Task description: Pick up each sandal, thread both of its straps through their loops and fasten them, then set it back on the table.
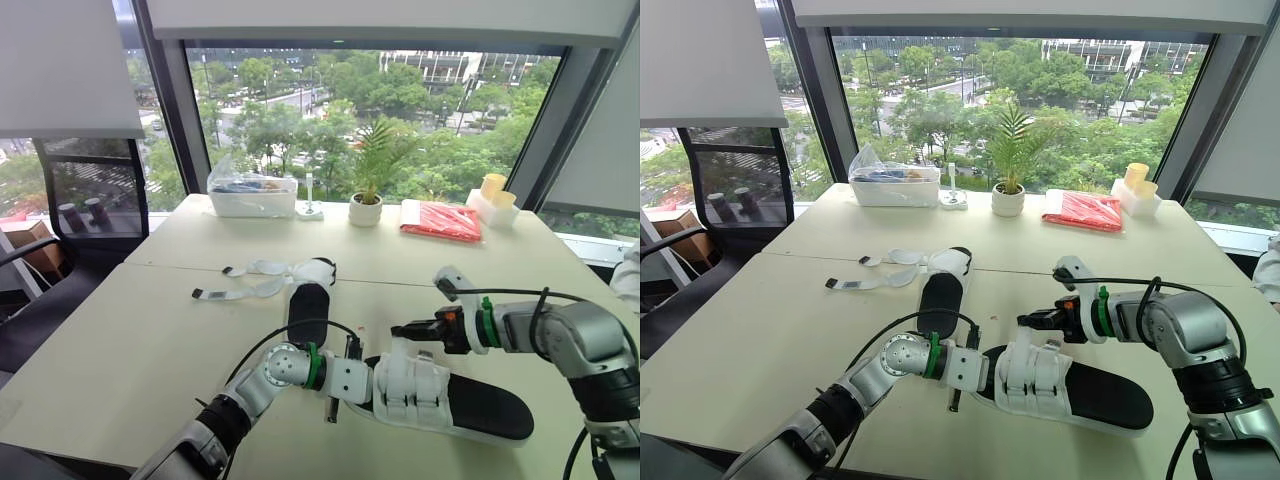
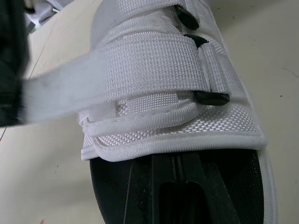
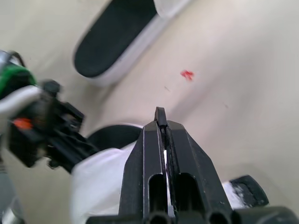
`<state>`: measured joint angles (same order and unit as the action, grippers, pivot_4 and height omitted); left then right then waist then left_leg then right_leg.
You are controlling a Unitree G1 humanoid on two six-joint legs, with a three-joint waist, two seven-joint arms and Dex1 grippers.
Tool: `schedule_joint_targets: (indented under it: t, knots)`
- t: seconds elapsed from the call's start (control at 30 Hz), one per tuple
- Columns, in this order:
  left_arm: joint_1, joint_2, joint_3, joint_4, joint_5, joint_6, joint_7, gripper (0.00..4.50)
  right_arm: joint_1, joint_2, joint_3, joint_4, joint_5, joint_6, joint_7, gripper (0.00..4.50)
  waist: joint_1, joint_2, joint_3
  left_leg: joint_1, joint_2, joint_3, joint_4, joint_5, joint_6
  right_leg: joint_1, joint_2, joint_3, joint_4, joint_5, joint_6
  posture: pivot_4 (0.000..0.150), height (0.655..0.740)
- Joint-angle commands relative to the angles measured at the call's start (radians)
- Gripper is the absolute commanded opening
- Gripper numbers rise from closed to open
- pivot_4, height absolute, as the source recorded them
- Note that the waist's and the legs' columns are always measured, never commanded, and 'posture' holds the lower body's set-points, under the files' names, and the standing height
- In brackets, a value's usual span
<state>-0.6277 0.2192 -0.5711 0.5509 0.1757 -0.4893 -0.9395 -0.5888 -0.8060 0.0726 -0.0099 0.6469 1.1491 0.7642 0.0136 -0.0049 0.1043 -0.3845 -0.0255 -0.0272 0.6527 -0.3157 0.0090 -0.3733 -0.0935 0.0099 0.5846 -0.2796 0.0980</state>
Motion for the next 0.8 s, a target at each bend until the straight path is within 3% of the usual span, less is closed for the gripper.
schedule_joint_targets:
  t: [0.03,0.37,0.4,0.43,0.57,0.67,0.8]
  knots:
    - [0.107,0.032,-0.143,0.157,0.144,0.069,-0.071,0.0,-0.02,-0.036,-0.005,0.051,-0.107,-0.095,-0.022,0.03,0.0,0.0,0.0,0.0,0.0,0.0,0.0,0.0,0.0,0.0,0.0,0.0,0.0,0.0,0.0,0.15,0.7374]
    - [0.111,0.033,-0.134,0.133,0.14,0.089,-0.072,0.0,0.043,-0.054,0.147,0.055,-0.248,-0.217,0.007,0.03,-0.001,-0.003,-0.002,0.01,0.0,0.0,-0.002,0.0,0.0,0.004,0.0,0.0,0.0,-0.001,-0.001,0.15,0.7374]
    - [0.109,0.034,-0.133,0.133,0.139,0.09,-0.072,0.0,0.047,-0.059,0.163,0.054,-0.267,-0.23,0.007,0.64,0.0,-0.003,-0.002,0.01,0.0,0.0,-0.002,0.0,0.0,0.004,0.0,0.0,0.0,-0.001,-0.001,0.15,0.7374]
    - [0.109,0.035,-0.132,0.133,0.139,0.091,-0.072,0.0,0.05,-0.061,0.173,0.054,-0.287,-0.242,0.006,0.83,0.002,-0.003,-0.002,0.01,0.0,0.0,-0.002,0.0,0.0,0.005,0.0,0.0,0.0,-0.001,-0.001,0.15,0.7374]
    - [0.109,0.039,-0.126,0.136,0.136,0.09,-0.071,0.0,0.024,-0.016,0.142,0.094,-0.379,-0.301,-0.094,2.78,-0.001,-0.001,-0.003,0.01,0.0,0.0,-0.004,0.0,0.0,0.003,0.0,0.0,0.0,0.0,-0.001,0.15,0.7374]
    - [0.112,0.043,-0.12,0.137,0.131,0.087,-0.068,0.0,0.012,0.003,0.08,0.074,-0.416,-0.343,-0.155,2.78,0.001,0.001,-0.003,0.01,0.0,0.001,-0.004,0.0,0.0,0.003,0.0,0.0,0.0,0.0,-0.001,0.15,0.7374]
    - [0.107,0.048,-0.106,0.141,0.121,0.079,-0.062,0.0,0.098,-0.063,-0.023,-0.128,-0.445,-0.433,-0.17,2.78,0.004,0.003,-0.003,0.009,0.0,0.001,-0.004,0.0,0.0,0.002,0.0,0.0,0.0,0.0,-0.001,0.15,0.7374]
